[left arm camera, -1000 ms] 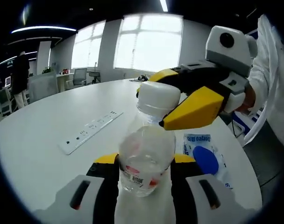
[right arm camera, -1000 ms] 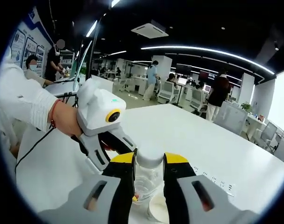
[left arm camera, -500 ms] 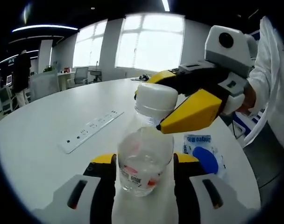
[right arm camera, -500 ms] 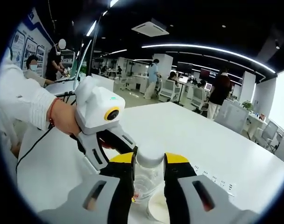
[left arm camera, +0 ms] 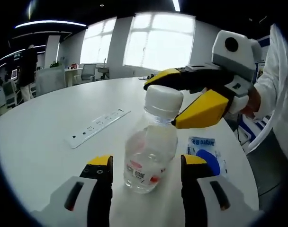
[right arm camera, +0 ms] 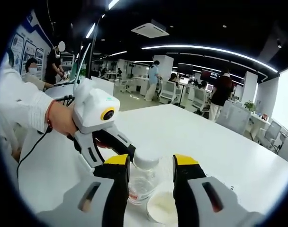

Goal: Arrange the tabletop items into an orderly group along one side of the table until the central work area is clear of visible clutter.

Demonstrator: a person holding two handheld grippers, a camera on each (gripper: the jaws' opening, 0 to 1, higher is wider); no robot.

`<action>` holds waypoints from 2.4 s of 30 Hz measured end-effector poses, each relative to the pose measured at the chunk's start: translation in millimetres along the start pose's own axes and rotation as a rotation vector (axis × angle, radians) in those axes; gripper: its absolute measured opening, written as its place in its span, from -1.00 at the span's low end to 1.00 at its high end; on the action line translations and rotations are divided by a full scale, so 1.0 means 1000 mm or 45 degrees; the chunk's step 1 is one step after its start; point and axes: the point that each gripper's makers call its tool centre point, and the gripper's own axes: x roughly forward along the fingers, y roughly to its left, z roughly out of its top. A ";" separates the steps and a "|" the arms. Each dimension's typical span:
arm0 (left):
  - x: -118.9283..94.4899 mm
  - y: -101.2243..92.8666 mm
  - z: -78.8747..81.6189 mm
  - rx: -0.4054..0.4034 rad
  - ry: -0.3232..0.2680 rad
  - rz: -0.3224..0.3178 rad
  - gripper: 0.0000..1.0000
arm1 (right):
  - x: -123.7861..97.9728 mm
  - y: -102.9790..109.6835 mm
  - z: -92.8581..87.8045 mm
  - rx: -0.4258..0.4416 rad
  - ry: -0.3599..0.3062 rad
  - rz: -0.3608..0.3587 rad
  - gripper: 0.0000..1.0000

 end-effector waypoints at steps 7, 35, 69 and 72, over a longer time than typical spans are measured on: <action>-0.010 0.002 0.001 -0.055 0.002 0.041 0.25 | -0.010 -0.012 -0.003 0.051 0.009 -0.025 -0.18; -0.067 -0.016 0.012 -0.276 -0.119 0.279 0.53 | -0.099 -0.069 -0.042 0.267 0.042 -0.198 -0.01; -0.095 -0.121 -0.049 -0.641 -0.216 0.532 0.44 | -0.185 -0.053 -0.136 0.428 0.232 -0.254 -0.10; -0.090 -0.129 -0.055 -0.660 -0.211 0.535 0.38 | -0.190 -0.043 -0.147 0.450 0.257 -0.247 -0.11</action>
